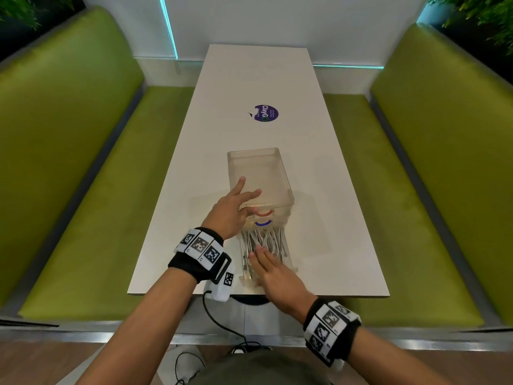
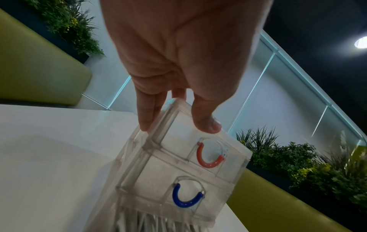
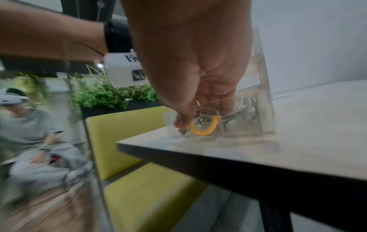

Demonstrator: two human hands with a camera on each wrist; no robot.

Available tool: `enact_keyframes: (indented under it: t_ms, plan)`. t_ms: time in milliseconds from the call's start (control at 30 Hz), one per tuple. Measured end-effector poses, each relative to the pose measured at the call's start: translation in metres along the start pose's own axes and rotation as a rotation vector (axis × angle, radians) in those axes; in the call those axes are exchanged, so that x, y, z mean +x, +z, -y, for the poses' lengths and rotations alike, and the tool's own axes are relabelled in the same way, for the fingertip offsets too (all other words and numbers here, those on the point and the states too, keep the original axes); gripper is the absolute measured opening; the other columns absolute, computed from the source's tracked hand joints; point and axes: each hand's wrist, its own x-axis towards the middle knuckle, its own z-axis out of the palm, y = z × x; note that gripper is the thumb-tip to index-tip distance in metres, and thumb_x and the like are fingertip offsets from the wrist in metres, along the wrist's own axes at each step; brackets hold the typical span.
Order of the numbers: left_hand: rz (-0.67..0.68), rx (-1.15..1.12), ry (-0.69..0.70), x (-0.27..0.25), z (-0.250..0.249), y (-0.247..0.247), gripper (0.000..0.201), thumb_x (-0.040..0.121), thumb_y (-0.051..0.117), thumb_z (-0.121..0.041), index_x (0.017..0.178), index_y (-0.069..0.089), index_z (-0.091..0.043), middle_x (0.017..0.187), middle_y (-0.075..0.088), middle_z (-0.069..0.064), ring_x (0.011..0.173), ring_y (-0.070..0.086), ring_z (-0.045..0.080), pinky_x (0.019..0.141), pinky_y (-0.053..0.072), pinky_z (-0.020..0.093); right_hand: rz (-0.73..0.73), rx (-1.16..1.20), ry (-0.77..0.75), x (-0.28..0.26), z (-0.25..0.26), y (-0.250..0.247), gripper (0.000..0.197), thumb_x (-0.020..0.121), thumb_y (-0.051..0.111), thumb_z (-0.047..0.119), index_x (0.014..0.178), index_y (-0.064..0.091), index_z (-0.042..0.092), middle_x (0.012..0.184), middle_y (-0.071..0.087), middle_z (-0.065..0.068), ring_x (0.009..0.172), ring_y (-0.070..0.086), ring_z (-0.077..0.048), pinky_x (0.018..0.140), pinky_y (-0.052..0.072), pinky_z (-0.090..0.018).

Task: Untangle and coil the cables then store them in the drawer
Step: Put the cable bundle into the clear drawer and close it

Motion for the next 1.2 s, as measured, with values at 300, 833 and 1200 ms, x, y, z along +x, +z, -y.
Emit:
enact_keyframes:
  t_ms: [300,833,1200]
  plan:
    - [0.006,0.003,0.002,0.0,-0.001,0.0,0.046,0.095,0.052,-0.012,0.135,0.049,-0.033,0.16,0.011,-0.005,0.136,0.04,0.019,0.107,0.038,0.038,-0.126,0.042,0.079,0.014,0.007,-0.023,0.064,0.055,0.086,0.002,0.115,0.065,0.009,0.118,0.066,-0.015,0.102,0.066,-0.031,0.08,0.056,-0.034]
    - [0.033,0.01,0.039,0.004,0.004,-0.001,0.049,0.095,0.047,-0.004,0.137,0.048,-0.029,0.16,0.01,-0.002,0.138,0.037,0.019,0.1,0.032,0.021,-0.129,0.024,0.157,0.051,-0.007,-0.025,0.036,0.049,0.085,-0.004,0.08,0.071,0.008,0.084,0.071,-0.007,0.068,0.066,-0.026,0.052,0.051,-0.027]
    - [0.029,-0.036,0.078,0.004,0.008,-0.004,0.049,0.093,0.059,-0.024,0.139,0.045,-0.032,0.16,0.008,-0.004,0.142,0.029,0.017,0.105,0.028,0.022,-0.253,0.558,0.737,0.013,-0.036,-0.027,0.067,0.075,0.076,0.013,0.13,0.038,0.011,0.13,0.042,-0.004,0.119,0.045,-0.023,0.091,0.043,-0.032]
